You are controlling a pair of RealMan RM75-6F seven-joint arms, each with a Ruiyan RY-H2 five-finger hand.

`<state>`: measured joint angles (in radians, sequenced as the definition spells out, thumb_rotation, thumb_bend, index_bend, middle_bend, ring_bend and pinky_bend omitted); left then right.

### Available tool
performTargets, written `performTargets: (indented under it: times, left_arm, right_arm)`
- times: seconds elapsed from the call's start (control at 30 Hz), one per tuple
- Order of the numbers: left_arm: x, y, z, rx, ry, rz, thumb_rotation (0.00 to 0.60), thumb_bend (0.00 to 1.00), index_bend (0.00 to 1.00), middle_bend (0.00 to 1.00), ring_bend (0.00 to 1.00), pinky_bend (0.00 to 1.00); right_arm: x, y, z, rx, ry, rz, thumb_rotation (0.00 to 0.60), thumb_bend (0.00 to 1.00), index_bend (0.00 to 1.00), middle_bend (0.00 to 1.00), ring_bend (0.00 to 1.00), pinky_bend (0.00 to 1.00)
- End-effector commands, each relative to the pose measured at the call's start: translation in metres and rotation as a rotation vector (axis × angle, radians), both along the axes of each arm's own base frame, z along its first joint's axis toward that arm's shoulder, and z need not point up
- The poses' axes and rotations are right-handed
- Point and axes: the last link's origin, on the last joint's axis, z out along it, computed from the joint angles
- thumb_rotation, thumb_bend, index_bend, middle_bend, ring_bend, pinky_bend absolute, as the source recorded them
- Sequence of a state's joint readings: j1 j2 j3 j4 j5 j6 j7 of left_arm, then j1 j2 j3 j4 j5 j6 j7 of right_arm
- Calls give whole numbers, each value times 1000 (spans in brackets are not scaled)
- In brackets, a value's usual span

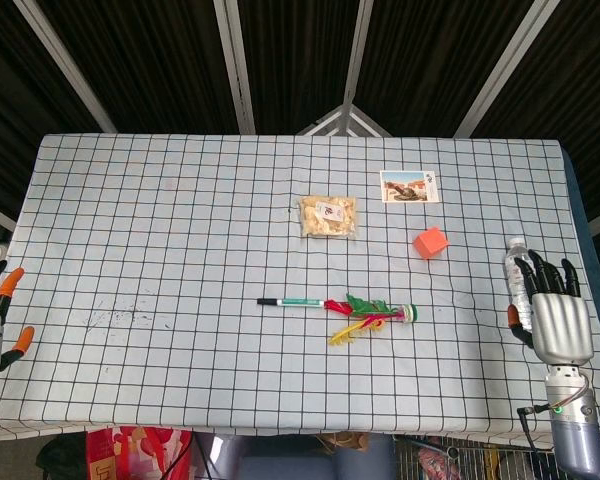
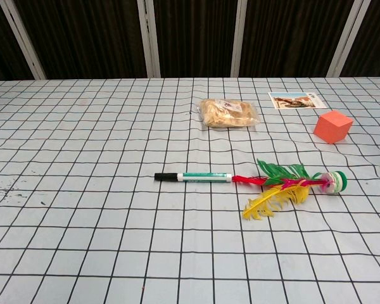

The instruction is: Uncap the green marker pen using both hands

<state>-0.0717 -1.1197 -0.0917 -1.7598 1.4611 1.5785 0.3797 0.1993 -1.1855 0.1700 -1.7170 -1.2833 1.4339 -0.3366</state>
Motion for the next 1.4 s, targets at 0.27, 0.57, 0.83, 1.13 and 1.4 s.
performTargets:
  times: [0.27, 0.57, 0.83, 1.13, 1.4]
  left_arm:
    - [0, -1, -1, 8, -10, -12, 600, 406, 132, 31, 0, 0]
    - [-4, 1, 6, 18, -10, 2, 600, 406, 132, 30, 0, 0]
    - [-7, -5, 6, 17, -14, 3, 600, 407, 132, 30, 0, 0]
    - [-3, -2, 6, 18, -17, -6, 600, 407, 132, 30, 0, 0]
    - [-1, 0, 3, 8, -11, -14, 600, 406, 132, 30, 0, 0]
  right_arm:
    - [8, -1, -10, 29, 2, 17, 600, 446, 143, 97, 148, 29]
    - [17, -3, -16, 49, -36, 24, 600, 446, 144, 92, 133, 29]
    - [25, -5, -27, 82, -29, 38, 600, 446, 159, 91, 132, 19]
    - [68, -14, -53, 146, -75, 118, 600, 439, 206, 91, 125, 14]
    - [137, -32, -114, 298, -78, 165, 600, 439, 237, 74, 97, 6]
